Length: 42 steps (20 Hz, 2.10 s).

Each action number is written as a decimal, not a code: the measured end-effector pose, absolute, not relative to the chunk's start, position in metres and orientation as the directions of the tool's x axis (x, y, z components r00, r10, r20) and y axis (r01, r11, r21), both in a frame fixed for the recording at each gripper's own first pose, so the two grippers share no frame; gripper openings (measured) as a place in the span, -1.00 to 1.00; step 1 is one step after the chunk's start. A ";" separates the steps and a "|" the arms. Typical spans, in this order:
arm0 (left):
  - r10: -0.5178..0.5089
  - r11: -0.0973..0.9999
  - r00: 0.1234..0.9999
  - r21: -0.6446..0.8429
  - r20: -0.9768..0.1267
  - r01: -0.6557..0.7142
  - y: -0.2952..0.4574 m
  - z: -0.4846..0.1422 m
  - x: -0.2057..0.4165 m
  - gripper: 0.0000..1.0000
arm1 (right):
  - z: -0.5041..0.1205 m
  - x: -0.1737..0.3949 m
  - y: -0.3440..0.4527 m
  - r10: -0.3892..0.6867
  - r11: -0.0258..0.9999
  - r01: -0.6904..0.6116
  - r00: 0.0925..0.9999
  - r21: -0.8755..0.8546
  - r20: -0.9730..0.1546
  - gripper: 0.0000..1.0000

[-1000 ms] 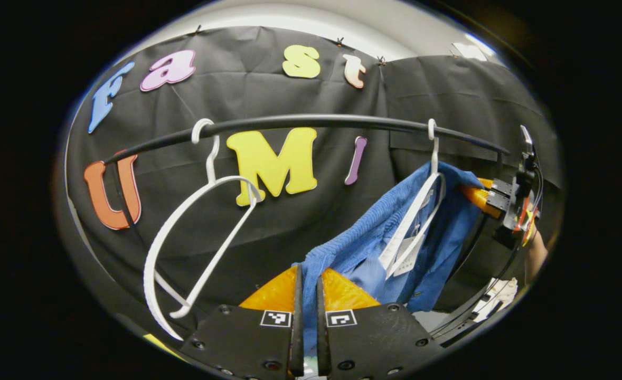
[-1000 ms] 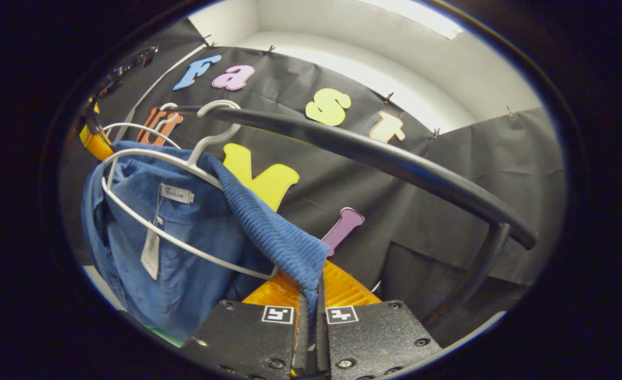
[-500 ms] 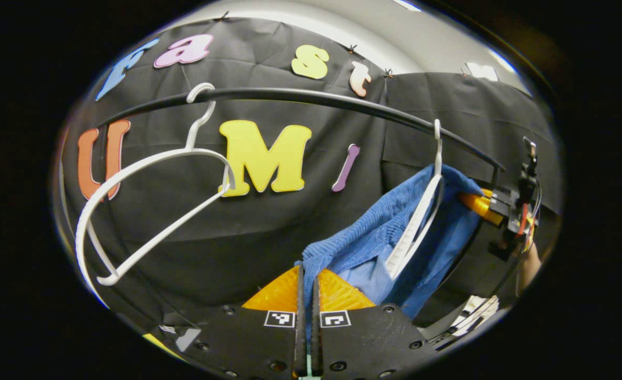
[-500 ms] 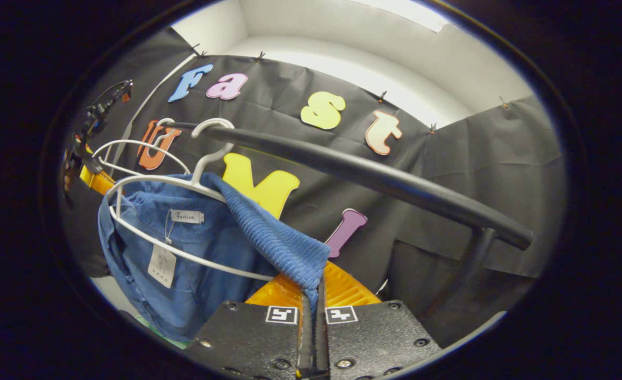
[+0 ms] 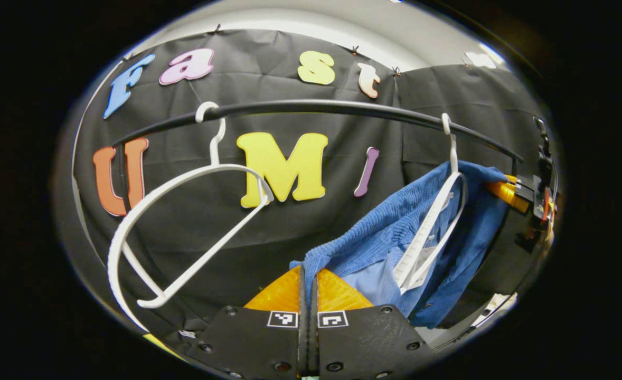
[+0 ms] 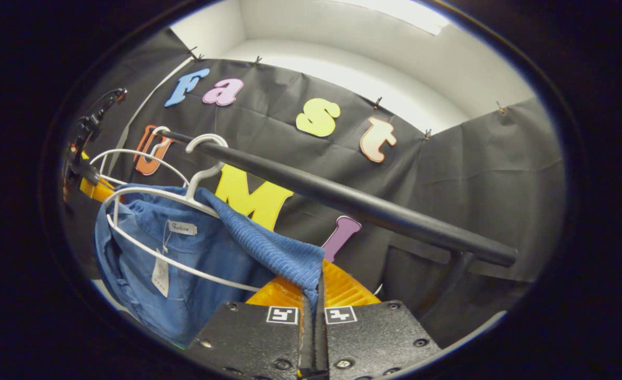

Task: Grasp the clothes on the hanger with both hands and then place them into the laundry hamper below.

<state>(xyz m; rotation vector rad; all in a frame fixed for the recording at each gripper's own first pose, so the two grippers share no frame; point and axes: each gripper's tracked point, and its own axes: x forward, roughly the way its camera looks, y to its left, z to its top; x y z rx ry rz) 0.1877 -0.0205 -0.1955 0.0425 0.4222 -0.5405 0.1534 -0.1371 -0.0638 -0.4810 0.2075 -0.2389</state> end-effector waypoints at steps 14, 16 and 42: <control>-0.809 0.571 0.528 -0.563 -0.260 0.598 -0.075 -0.253 0.170 -1.00 | -0.069 0.146 -0.111 -0.175 0.918 0.098 0.970 -0.384 -0.170 -0.90; -0.835 0.517 0.495 -0.653 -0.241 0.553 -0.088 -0.268 0.163 -0.91 | -0.072 0.145 -0.111 -0.171 0.924 0.094 0.968 -0.369 -0.181 -0.89; -0.781 0.619 0.454 -0.635 -0.429 0.463 -0.127 -0.360 0.091 -1.00 | -0.159 0.123 -0.175 -0.279 0.951 0.209 0.896 -0.226 -0.346 -0.90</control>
